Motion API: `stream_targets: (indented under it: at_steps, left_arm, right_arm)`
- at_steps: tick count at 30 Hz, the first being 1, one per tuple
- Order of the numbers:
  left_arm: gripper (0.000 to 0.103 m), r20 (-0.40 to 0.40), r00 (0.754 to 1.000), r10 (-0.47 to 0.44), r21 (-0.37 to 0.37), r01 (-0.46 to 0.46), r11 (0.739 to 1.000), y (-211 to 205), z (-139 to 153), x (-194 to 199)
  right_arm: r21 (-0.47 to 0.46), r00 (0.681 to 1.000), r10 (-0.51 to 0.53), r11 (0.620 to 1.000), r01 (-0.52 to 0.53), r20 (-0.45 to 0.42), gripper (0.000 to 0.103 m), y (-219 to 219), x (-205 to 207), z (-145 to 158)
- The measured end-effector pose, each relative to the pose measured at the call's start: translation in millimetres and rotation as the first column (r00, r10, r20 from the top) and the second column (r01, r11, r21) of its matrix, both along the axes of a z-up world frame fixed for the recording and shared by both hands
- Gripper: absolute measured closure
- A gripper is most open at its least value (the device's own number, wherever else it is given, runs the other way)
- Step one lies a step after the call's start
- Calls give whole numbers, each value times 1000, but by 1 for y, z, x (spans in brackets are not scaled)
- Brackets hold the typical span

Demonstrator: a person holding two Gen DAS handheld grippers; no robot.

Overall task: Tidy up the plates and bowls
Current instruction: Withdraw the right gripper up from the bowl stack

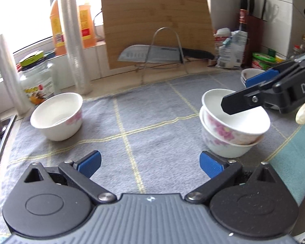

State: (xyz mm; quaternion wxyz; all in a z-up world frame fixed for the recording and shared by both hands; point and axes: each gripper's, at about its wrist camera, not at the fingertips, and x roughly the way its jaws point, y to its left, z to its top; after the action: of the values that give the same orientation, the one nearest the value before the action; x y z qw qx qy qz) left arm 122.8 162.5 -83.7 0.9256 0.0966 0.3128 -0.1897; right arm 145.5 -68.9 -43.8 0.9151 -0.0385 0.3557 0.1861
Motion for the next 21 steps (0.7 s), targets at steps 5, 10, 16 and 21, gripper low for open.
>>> stream_targets:
  at_steps: [5, 10, 16, 21]
  left_arm:
    - [1, 21, 995, 99, 9, -99, 995, 34, 7, 0]
    - [1, 59, 992, 109, -11, -109, 994, 70, 8, 14]
    - [1, 57, 995, 86, 27, -87, 996, 117, 0, 37]
    - [1, 56, 991, 121, 25, -122, 992, 160, -2, 53]
  right_arm:
    - [-16, 993, 110, 994, -110, 46, 0, 37, 4, 10]
    - [-46, 986, 141, 989, -138, 92, 0, 74, 6, 21]
    - [-86, 993, 104, 991, -98, 58, 0, 125, 19, 6]
    - [-90, 995, 99, 991, -101, -23, 0, 167, 34, -26]
